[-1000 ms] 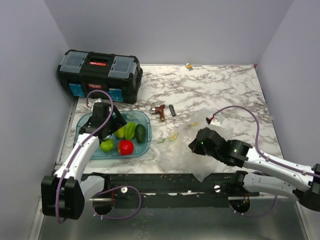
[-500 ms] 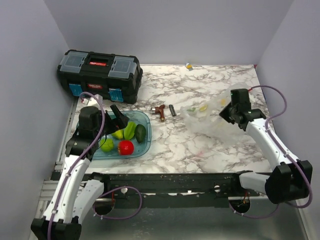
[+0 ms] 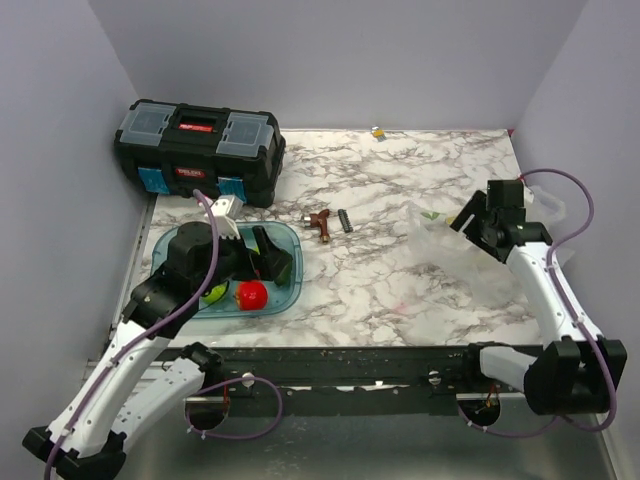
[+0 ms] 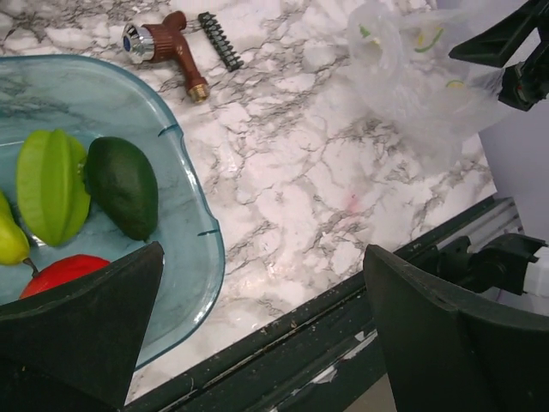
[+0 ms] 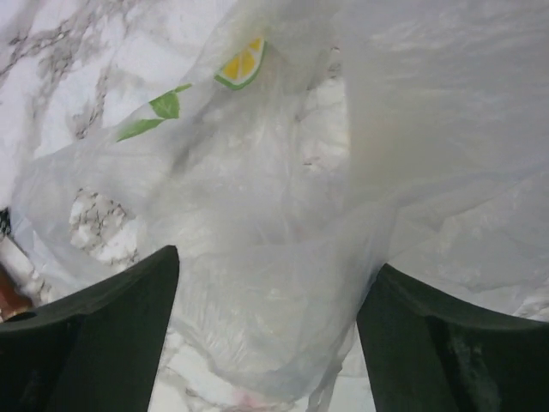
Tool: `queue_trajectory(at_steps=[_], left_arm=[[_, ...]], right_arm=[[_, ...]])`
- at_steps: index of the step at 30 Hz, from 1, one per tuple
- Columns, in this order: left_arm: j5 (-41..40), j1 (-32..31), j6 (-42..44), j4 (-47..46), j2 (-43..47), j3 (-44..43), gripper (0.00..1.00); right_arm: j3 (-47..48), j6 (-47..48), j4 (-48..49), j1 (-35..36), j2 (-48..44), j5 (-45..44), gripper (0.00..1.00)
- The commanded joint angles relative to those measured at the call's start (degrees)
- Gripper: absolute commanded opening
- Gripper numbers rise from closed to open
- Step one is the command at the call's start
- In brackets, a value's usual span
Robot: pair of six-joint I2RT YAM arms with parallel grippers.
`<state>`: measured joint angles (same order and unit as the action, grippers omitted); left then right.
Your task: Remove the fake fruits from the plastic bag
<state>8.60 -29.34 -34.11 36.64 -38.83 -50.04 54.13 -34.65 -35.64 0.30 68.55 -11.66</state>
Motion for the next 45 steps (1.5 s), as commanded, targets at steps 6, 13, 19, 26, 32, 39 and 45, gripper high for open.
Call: queue_trajectory(at_steps=[6, 13, 19, 26, 32, 39, 45], left_arm=[[-7.58, -1.84, 3.27, 6.03, 3.61, -11.22, 0.99], [-10.56, -1.94, 2.59, 5.4, 10.28, -16.47, 0.99], [-12.16, -1.95, 2.23, 4.09, 14.63, -19.56, 0.99], [-11.75, -1.95, 4.39, 1.7, 15.98, -21.33, 0.99], [-8.63, -1.95, 3.81, 2.54, 16.77, -23.57, 0.99], [-13.63, -1.89, 6.68, 4.44, 18.79, -27.74, 0.99], [-19.21, -1.94, 9.06, 5.1, 19.49, -30.37, 0.99]], right_arm=[[8.13, 7.11, -14.15, 0.07, -16.28, 5.44, 0.97], [18.15, 10.25, -21.74, 0.07, -25.95, 11.23, 1.0], [24.16, 9.88, -23.46, 0.12, -32.4, 14.91, 1.0], [32.33, 10.24, -26.52, 0.07, -33.31, 13.88, 1.0], [35.66, 10.34, -26.55, 0.07, -32.26, 13.13, 1.0], [39.99, 11.06, -26.17, 0.09, -30.77, 11.21, 1.0], [41.6, 10.07, -26.17, 0.12, -32.66, 5.97, 1.0]])
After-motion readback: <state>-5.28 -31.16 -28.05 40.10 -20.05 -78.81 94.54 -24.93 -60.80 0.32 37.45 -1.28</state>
